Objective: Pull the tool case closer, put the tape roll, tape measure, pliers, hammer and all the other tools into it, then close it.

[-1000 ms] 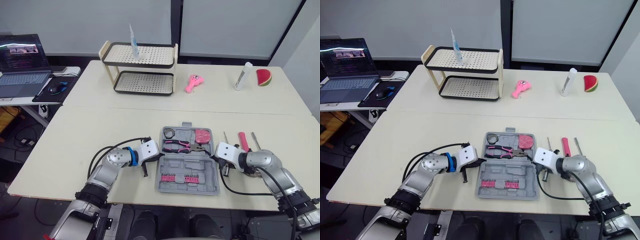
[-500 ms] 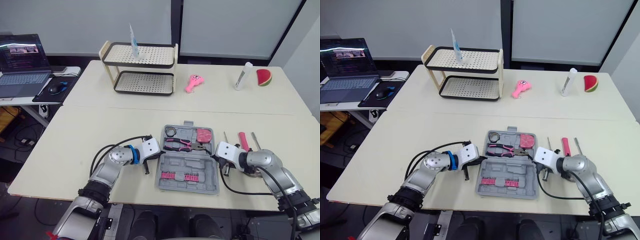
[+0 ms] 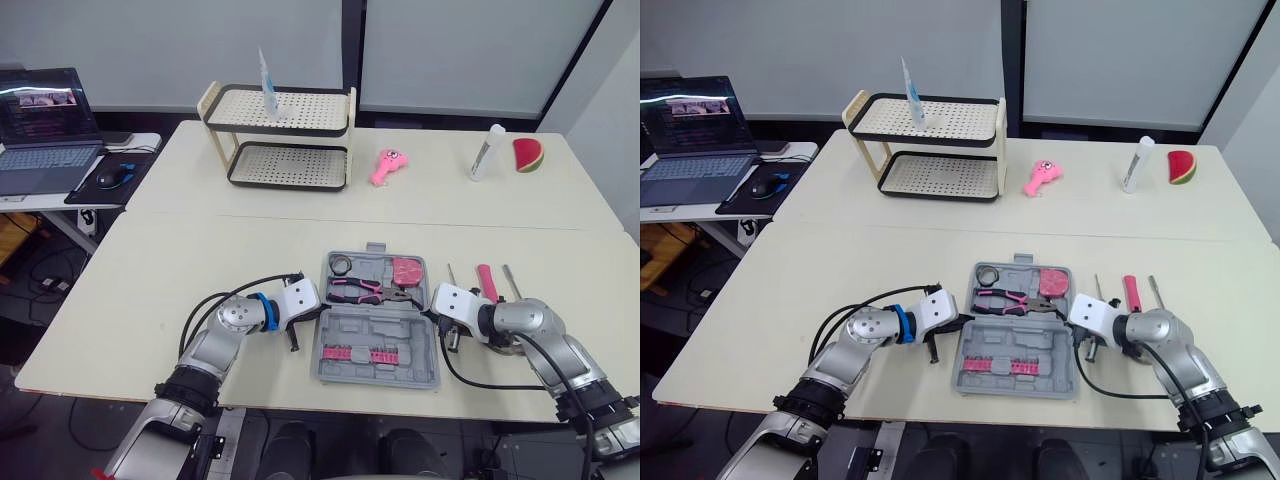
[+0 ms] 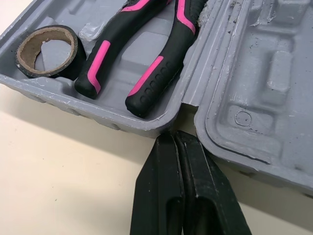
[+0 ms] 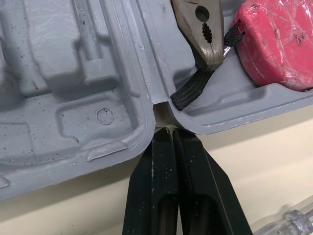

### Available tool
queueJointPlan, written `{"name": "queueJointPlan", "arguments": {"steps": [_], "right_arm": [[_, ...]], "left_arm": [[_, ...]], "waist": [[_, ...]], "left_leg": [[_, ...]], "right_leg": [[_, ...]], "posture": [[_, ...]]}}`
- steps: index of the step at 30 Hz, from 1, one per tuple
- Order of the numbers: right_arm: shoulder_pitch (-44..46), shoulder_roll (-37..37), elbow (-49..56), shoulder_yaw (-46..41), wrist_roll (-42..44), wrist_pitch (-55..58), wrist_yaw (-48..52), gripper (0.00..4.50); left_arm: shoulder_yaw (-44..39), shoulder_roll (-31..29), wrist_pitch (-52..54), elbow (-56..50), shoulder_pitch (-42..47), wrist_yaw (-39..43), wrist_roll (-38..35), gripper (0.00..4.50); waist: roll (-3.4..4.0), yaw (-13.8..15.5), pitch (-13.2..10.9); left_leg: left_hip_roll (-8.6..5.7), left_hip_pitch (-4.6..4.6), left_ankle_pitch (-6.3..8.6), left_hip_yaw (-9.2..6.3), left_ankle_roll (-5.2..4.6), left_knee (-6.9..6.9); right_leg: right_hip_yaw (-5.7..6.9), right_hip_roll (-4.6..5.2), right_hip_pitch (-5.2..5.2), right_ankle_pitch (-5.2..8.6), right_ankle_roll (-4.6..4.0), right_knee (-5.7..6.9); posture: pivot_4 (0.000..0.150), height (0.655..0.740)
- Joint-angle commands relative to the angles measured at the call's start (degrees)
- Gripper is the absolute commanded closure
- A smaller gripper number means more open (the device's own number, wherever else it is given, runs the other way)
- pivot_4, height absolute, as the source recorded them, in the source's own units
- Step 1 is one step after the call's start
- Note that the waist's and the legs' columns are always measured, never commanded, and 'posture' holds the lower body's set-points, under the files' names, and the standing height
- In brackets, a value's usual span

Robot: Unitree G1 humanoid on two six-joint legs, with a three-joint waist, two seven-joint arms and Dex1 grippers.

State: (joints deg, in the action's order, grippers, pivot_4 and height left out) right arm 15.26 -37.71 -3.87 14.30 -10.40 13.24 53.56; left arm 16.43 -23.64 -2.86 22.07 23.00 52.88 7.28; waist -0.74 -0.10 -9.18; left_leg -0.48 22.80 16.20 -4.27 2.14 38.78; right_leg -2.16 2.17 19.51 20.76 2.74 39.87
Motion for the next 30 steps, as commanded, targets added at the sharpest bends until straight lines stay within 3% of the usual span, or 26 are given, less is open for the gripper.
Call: {"name": "queueJointPlan", "arguments": {"steps": [1, 12, 30], "right_arm": [[0.6, 1.0, 1.6, 1.7, 0.9, -0.4, 1.0, 4.50], [0.5, 0.9, 2.1, 0.4, -0.2, 2.3, -1.4, 4.50], [-6.8, -8.5, 10.6, -10.2, 6.0, 0.2, -1.3, 4.50]], "left_arm": [[3.0, 1.7, -0.2, -2.3, -0.9, 1.3, -0.2, 4.46], [2.3, 0.5, 0.2, -2.4, -0.7, 1.6, -0.2, 4.46], [-3.5, -7.2, -0.8, -1.4, -2.2, 0.9, -3.8, 4.46]], "waist": [[0.00, 0.0, 0.0], [-0.01, -0.1, 0.0], [-0.02, -0.4, 0.0]], "left_leg": [[0.00, 0.00, 0.00, 0.00, 0.00, 0.00], [0.01, -0.01, 0.00, 0.00, 0.00, 0.00], [0.07, 0.07, 0.01, 0.00, -0.01, -0.04]], "right_leg": [[0.00, 0.00, 0.00, 0.00, 0.00, 0.00], [0.00, 0.00, 0.00, 0.00, 0.00, 0.00], [-0.02, -0.02, 0.12, 0.00, 0.00, 0.01]], "posture": [[0.150, 0.7290], [0.150, 0.7290], [0.150, 0.7290]]}}
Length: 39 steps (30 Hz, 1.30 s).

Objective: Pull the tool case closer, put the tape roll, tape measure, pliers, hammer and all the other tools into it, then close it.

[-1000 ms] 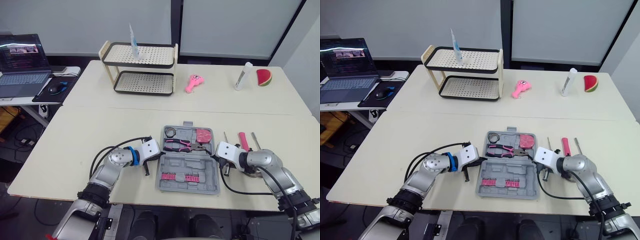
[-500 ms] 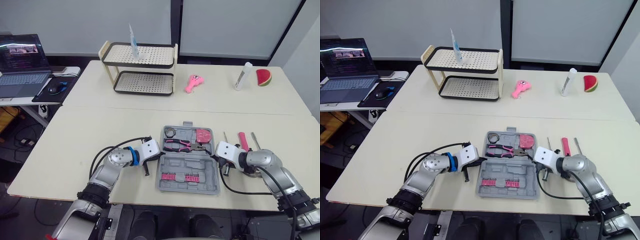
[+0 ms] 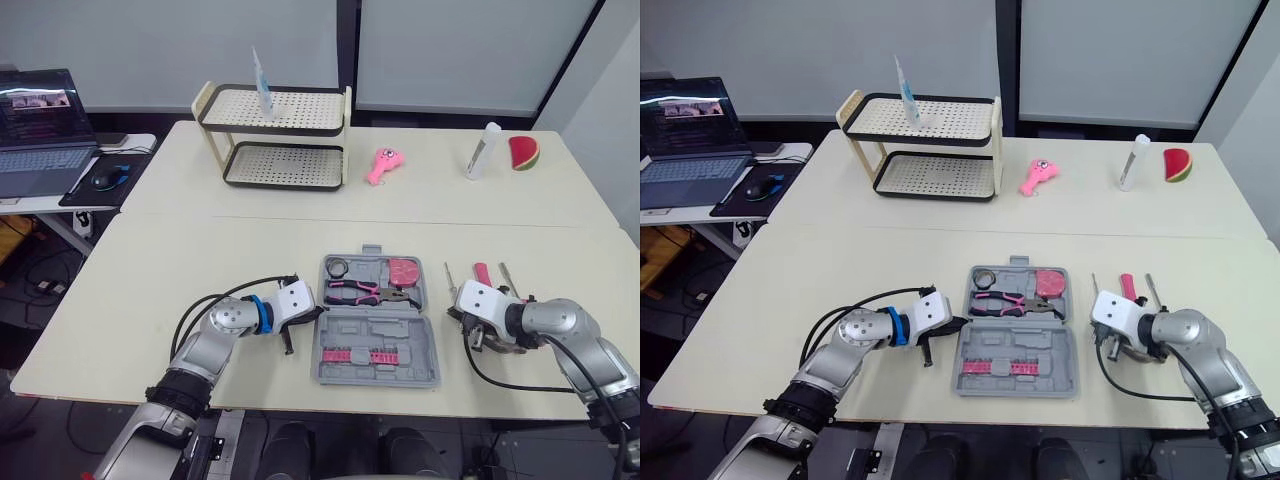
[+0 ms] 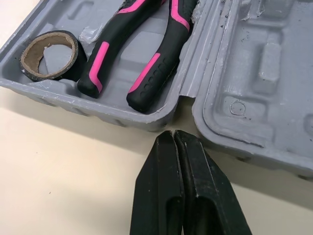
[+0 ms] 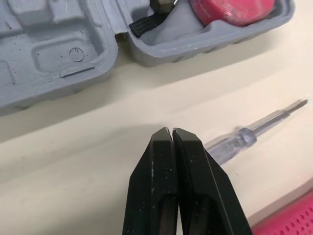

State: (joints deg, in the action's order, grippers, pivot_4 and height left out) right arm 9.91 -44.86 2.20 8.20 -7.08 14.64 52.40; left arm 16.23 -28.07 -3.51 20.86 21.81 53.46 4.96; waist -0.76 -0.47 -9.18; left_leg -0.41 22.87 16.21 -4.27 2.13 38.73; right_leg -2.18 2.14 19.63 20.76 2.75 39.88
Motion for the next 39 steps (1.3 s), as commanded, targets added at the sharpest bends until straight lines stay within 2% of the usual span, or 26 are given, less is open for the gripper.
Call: {"name": "queueJointPlan", "arguments": {"steps": [1, 9, 13, 16, 18, 22, 28, 34, 38, 39], "right_arm": [[-2.4, -1.6, 5.5, -5.7, 3.7, -1.7, -0.3, 4.50], [-10.3, -3.1, 9.9, -24.8, 13.6, -1.2, -1.5, 4.50], [-14.9, -3.5, 8.9, -33.4, 16.0, -1.1, -2.4, 4.50], [-19.0, -3.2, 8.1, -39.6, 18.5, 1.6, -2.3, 4.50], [-21.2, -2.6, 6.8, -42.4, 19.6, 1.2, -2.3, 3.98], [-26.6, -1.2, 5.1, -46.7, 21.9, 2.5, -1.8, 3.33], [-33.3, -0.9, 4.6, -48.1, 24.0, 3.3, 0.3, 2.34], [-33.4, -2.2, 5.1, -47.2, 25.1, 4.0, 1.0, 1.29], [-31.4, -4.4, 5.6, -45.8, 25.8, 4.5, 2.4, 0.06], [-30.8, -4.9, 5.7, -45.4, 25.9, 4.8, 2.7, 0.02]], "left_arm": [[-4.7, -3.8, 0.2, -0.9, -1.7, 0.7, -2.9, 4.46], [-22.3, -11.6, 8.6, -13.4, -13.5, 2.6, -18.9, 4.46], [-30.0, -13.3, 11.3, -16.8, -19.9, 0.8, -22.9, 4.46], [-35.1, -13.0, 13.6, -18.4, -25.1, -0.2, -25.9, 3.84], [-36.8, -12.4, 14.4, -19.3, -27.8, -0.9, -26.9, 3.23], [-39.2, -11.2, 15.0, -20.2, -32.7, -2.0, -28.2, 1.96], [-40.1, -10.2, 14.3, -20.3, -36.1, -3.1, -28.7, 0.02], [-39.8, -10.6, 13.4, -20.4, -35.8, -2.7, -28.1, 0.00], [-38.9, -11.6, 12.2, -21.3, -35.4, -1.0, -27.9, 0.00], [-38.7, -11.7, 12.0, -21.7, -35.3, -0.8, -27.9, 0.00]], "waist": [[0.00, -0.1, 0.0], [0.03, -0.6, -0.1], [0.04, -0.5, 0.0], [0.04, -0.5, 0.0], [0.04, -0.5, 0.0], [0.04, -0.5, 0.0], [0.06, -0.7, 0.0], [0.08, -0.9, 0.0], [0.08, -0.9, 0.0], [0.08, -0.9, 0.0]], "left_leg": [[0.00, 0.01, 0.00, 0.01, 0.00, -0.01], [0.04, 0.05, 0.01, -0.09, 0.00, -0.05], [0.04, 0.04, 0.01, -0.16, -0.01, -0.05], [0.03, 0.03, 0.02, -0.13, -0.01, -0.11], [0.04, 0.02, 0.02, -0.13, -0.01, -0.15], [0.05, -0.14, 0.02, -0.12, -0.02, -0.31], [0.08, -0.28, 0.01, -0.04, -0.01, -0.63], [0.08, -0.40, 0.01, -0.02, -0.01, -0.69], [0.08, -0.40, 0.01, -0.02, -0.01, -0.71], [0.09, -0.40, 0.01, -0.02, -0.01, -0.71]], "right_leg": [[-0.01, 0.00, 0.03, 0.00, 0.00, 0.00], [-0.03, 0.13, 0.02, 0.00, 0.00, -0.02], [-0.08, 0.16, -0.08, 0.00, 0.00, -0.09], [-0.12, 0.16, -0.09, 0.00, 0.00, -0.17], [-0.14, 0.17, -0.10, 0.00, 0.00, -0.20], [-0.14, 0.17, -0.31, 0.00, -0.01, -0.38], [-0.20, 0.17, -0.36, 0.00, -0.01, -0.60], [-0.21, 0.16, -0.50, 0.00, -0.01, -0.72], [-0.21, 0.16, -0.50, 0.00, -0.01, -0.76], [-0.20, 0.16, -0.50, 0.00, -0.01, -0.76]], "posture": [[0.150, 0.7290], [0.150, 0.7290], [0.150, 0.7290], [0.150, 0.7290], [0.150, 0.7290], [0.150, 0.7290], [0.150, 0.7290], [0.150, 0.7290], [0.150, 0.7290], [0.150, 0.7290]]}}
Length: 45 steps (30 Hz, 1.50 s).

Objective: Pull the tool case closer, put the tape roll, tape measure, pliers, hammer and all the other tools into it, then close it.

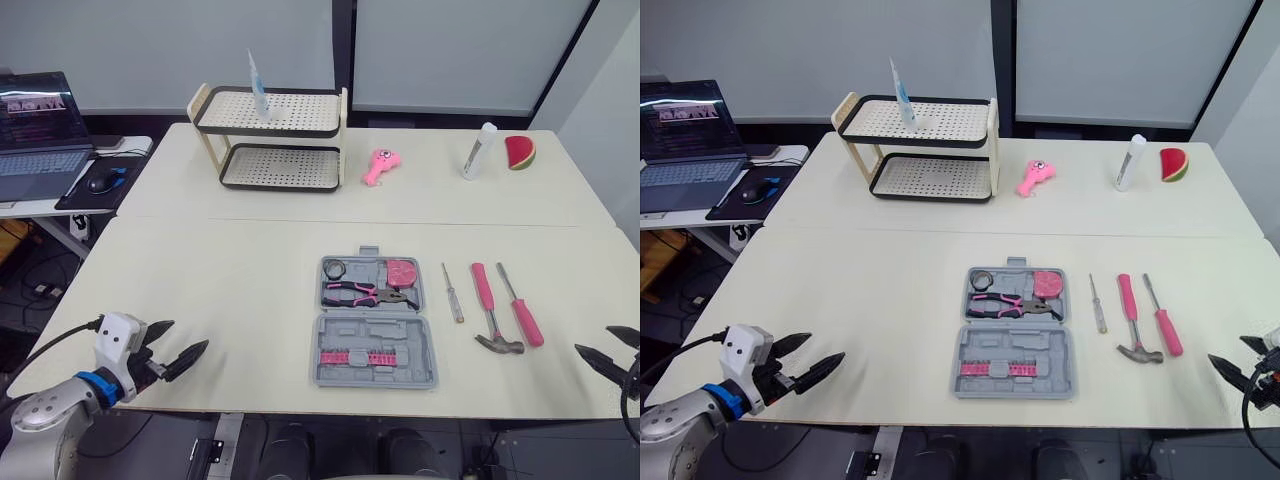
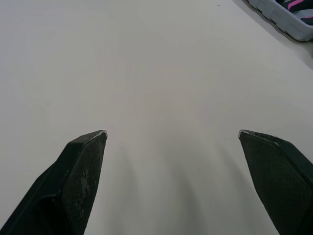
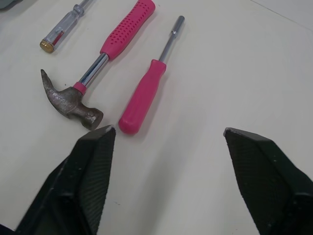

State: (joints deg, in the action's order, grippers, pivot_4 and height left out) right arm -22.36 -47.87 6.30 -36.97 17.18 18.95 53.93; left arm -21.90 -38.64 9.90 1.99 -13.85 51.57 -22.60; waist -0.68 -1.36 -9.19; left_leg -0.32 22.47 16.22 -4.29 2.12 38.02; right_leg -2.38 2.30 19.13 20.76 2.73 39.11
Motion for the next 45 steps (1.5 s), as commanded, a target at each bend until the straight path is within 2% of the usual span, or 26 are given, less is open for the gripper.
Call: {"name": "queueJointPlan", "arguments": {"steps": [1, 11, 15, 20, 26, 32, 45], "right_arm": [[2.1, -2.6, 1.8, 0.3, 1.8, 0.7, 1.8, 0.02], [9.7, -9.6, 9.2, 9.3, 2.3, 7.4, 3.3, 0.02], [16.0, -9.0, 14.9, 17.0, 2.5, 15.7, -1.5, 0.02], [26.2, -4.4, 18.1, 28.2, -0.9, 27.7, -11.9, 0.02], [36.1, 4.1, 13.6, 36.0, -3.1, 36.9, -20.7, 0.02], [40.2, 12.0, 5.3, 40.2, -6.8, 36.4, -27.1, 0.02], [43.8, 16.8, -4.1, 39.9, -8.4, 33.6, -29.5, 0.02]], "left_arm": [[-0.2, -1.3, -1.5, -3.4, 0.6, 1.4, -0.4, 0.00], [7.1, -4.5, -0.2, -15.4, 4.0, 8.0, -1.2, 0.00], [10.7, -6.1, 2.3, -19.6, 8.7, 10.0, -2.4, 0.00], [15.0, -7.2, 9.3, -24.6, 15.2, 10.1, -5.0, 0.00], [17.8, -7.3, 14.3, -27.7, 19.8, 10.2, -7.2, 0.00], [19.8, -7.0, 14.2, -28.0, 21.0, 10.6, -6.5, 0.00], [21.1, -6.5, 13.1, -27.9, 21.1, 10.0, -5.3, 0.00]], "waist": [[0.00, 0.0, 0.0], [0.01, 0.0, 0.0], [0.01, -0.1, 0.0], [0.01, -0.2, 0.0], [-0.02, -0.3, 0.0], [0.00, -0.3, 0.0], [0.01, -0.4, 0.0]], "left_leg": [[0.00, 0.00, 0.00, 0.01, 0.00, 0.00], [0.02, 0.02, 0.00, -0.01, 0.00, 0.01], [-0.01, 0.04, -0.01, -0.01, 0.01, 0.03], [-0.02, 0.15, -0.01, -0.04, 0.01, 0.05], [-0.07, 0.30, -0.01, -0.02, 0.01, 0.08], [-0.07, 0.31, -0.01, -0.03, 0.02, 0.06], [-0.08, 0.32, -0.01, 0.11, 0.02, 0.07]], "right_leg": [[-0.02, 0.00, 0.00, 0.00, 0.00, 0.00], [0.02, -0.02, -0.03, 0.00, 0.00, -0.03], [0.03, -0.06, -0.03, 0.00, 0.00, -0.02], [0.05, -0.13, 0.07, 0.00, 0.00, -0.01], [0.05, -0.14, 0.21, 0.00, 0.00, -0.02], [0.06, -0.16, 0.26, 0.00, 0.00, 0.00], [0.07, -0.17, 0.49, 0.00, 0.00, 0.25]], "posture": [[0.150, 0.7290], [0.150, 0.7290], [0.150, 0.7290], [0.150, 0.7290], [0.150, 0.7290], [0.150, 0.7290], [0.150, 0.7290]]}}
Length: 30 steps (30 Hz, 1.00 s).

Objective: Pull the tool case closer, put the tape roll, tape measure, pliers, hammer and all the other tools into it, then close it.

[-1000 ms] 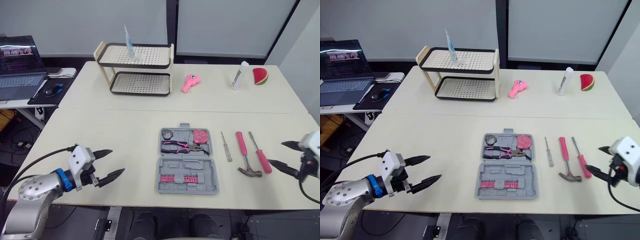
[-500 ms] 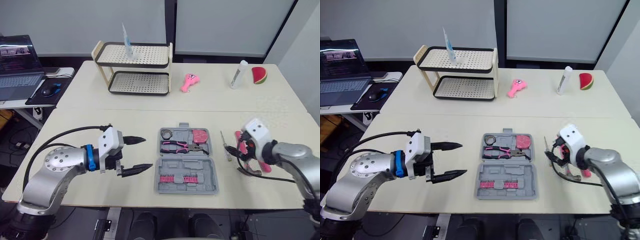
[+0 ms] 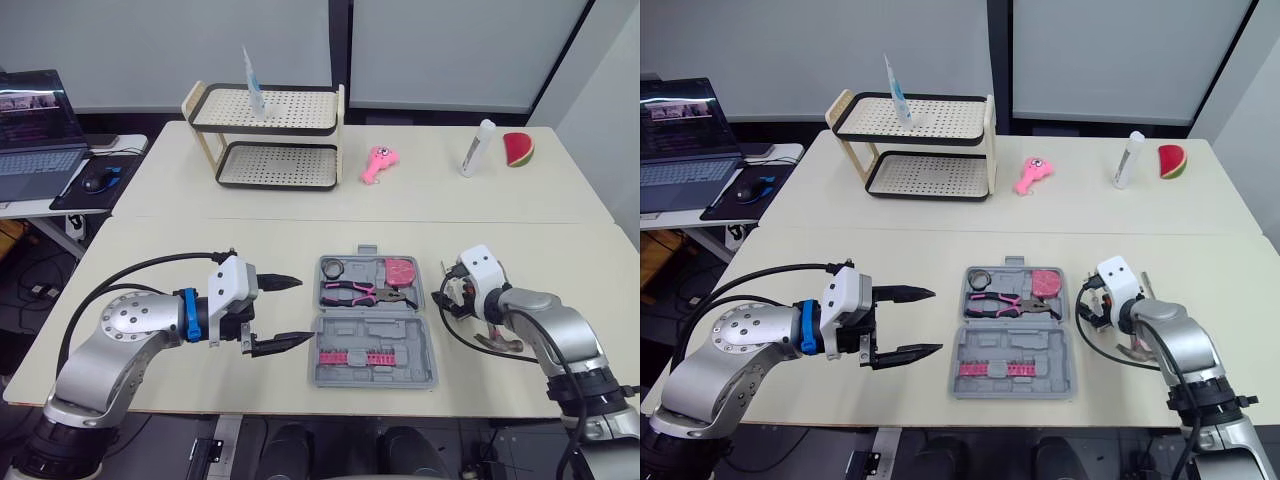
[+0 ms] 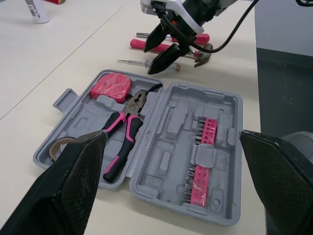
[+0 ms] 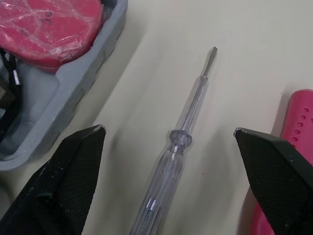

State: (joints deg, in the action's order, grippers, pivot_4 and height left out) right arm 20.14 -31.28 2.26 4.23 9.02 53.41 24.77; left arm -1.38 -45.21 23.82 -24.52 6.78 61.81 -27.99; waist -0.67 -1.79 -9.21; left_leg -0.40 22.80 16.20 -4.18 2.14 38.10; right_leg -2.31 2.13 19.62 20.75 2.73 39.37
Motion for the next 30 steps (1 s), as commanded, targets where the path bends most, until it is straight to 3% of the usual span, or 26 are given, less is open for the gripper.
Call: {"name": "queueJointPlan", "arguments": {"steps": [1, 12, 17, 19, 30], "right_arm": [[1.5, 0.4, -0.5, -1.3, -0.3, -1.1, -0.4, 0.02], [1.9, 2.6, -2.6, -1.7, -1.1, -0.6, -2.4, 0.02], [1.3, 3.6, -2.8, -2.8, -1.2, 0.4, -3.8, 1.72], [0.8, 3.7, -2.7, -3.2, -1.2, 0.7, -4.0, 2.17], [-2.0, 7.5, 2.0, -6.8, 0.1, 5.4, -7.1, 3.47]], "left_arm": [[0.7, 0.1, -0.8, -1.4, 0.5, -0.3, 0.2, 0.00], [1.9, 0.4, 0.1, -1.6, 2.1, -1.4, 0.5, 0.00], [2.4, 0.3, 0.8, -2.3, 2.4, -2.2, 0.4, 0.00], [2.5, 0.3, 1.2, -2.8, 2.4, -2.4, 0.3, 0.00], [2.8, 0.0, 2.7, -4.0, 2.8, -3.0, 0.0, 0.00]], "waist": [[0.00, 0.0, 0.0], [0.00, 0.0, 0.0], [0.00, 0.0, 0.0], [0.00, 0.0, 0.0], [0.00, 0.0, 0.0]], "left_leg": [[0.00, 0.00, 0.00, 0.03, 0.00, 0.00], [0.01, 0.01, 0.00, 0.06, 0.00, 0.01], [0.01, 0.00, 0.00, 0.06, 0.00, 0.01], [0.01, 0.00, 0.00, 0.06, 0.00, 0.01], [0.01, 0.00, 0.00, 0.05, 0.00, 0.02]], "right_leg": [[-0.01, 0.00, 0.03, 0.00, 0.00, 0.04], [-0.03, 0.00, 0.10, 0.00, 0.00, 0.14], [-0.03, 0.00, 0.10, 0.00, 0.00, 0.15], [-0.03, 0.00, 0.10, 0.00, 0.00, 0.16], [-0.03, 0.00, 0.09, 0.00, 0.00, 0.16]], "posture": [[0.150, 0.7290], [0.150, 0.7290], [0.150, 0.7290], [0.150, 0.7290], [0.150, 0.7290]]}}
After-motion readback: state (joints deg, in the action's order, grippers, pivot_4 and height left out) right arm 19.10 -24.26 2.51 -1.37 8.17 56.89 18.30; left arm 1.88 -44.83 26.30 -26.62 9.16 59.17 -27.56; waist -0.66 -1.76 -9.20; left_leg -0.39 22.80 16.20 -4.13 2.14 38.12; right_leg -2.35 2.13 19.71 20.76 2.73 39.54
